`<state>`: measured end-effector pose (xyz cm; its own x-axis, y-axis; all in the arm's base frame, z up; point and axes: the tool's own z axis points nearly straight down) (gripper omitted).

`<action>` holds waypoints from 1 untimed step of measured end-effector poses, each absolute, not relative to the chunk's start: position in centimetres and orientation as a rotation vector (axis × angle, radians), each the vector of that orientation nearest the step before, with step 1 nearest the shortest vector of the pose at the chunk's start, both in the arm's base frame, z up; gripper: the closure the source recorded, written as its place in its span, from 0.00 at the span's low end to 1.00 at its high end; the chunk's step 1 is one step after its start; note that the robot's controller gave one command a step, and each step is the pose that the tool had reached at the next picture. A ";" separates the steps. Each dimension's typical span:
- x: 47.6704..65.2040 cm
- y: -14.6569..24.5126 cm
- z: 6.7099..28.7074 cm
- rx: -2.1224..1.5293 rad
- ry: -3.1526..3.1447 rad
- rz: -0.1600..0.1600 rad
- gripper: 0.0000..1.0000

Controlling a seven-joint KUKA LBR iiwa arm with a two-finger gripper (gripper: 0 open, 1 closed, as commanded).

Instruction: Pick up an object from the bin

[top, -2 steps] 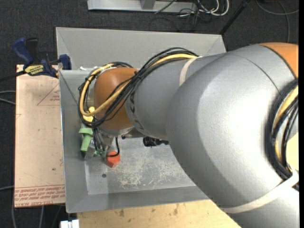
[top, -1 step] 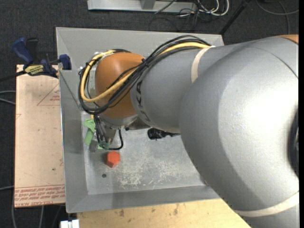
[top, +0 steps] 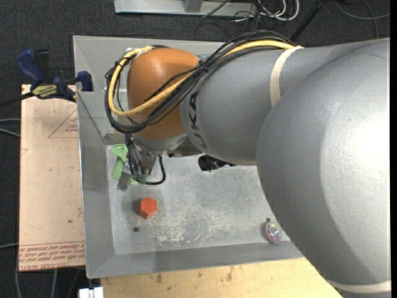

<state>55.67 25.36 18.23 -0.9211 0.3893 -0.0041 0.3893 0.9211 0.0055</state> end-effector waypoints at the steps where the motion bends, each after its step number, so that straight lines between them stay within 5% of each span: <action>1: 55.7 25.4 18.5 0.618 3.078 0.001 1.00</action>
Offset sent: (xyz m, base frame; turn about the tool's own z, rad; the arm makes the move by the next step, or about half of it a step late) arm 0.0002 0.0000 0.0036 0.0000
